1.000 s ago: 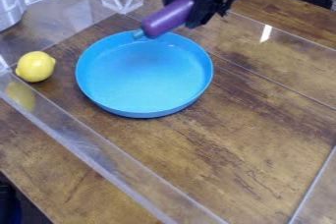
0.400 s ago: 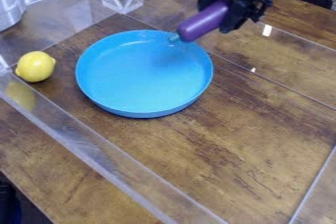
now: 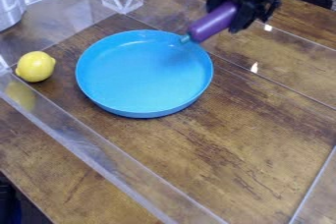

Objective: Remove the purple eggplant from inside the blue tray and put it on the table

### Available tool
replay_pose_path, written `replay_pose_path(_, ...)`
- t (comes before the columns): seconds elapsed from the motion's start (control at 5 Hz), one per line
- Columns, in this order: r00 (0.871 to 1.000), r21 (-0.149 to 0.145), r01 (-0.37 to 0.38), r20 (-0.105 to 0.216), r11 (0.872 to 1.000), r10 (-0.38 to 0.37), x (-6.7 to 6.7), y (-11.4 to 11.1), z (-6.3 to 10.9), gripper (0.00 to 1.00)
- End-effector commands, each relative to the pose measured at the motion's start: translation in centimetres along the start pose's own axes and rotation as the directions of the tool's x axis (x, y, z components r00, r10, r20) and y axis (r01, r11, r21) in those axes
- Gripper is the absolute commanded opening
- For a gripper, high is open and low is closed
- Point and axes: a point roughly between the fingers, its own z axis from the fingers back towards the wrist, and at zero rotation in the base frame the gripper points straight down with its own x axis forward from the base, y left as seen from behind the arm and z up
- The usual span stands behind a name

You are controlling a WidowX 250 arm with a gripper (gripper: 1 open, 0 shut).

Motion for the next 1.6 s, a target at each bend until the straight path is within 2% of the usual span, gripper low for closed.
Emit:
replay_pose_path(0.0, 0.994, 0.013, -0.094, 0.049, 0.995, 0.094, 0.0, 3.1, 2.3, 0.00)
replay_pose_path(0.6, 0.992, 0.017, -0.114, 0.065, 0.993, 0.113, 0.8, 3.0, 1.5, 0.00)
replay_pose_path(1.0, 0.988, 0.025, -0.136, 0.071, 0.990, 0.134, 0.3, 3.3, 0.9, 0.00)
replay_pose_path(1.4, 0.980, 0.029, -0.185, 0.072, 0.982, 0.183, 0.2, 4.2, 1.1, 0.00)
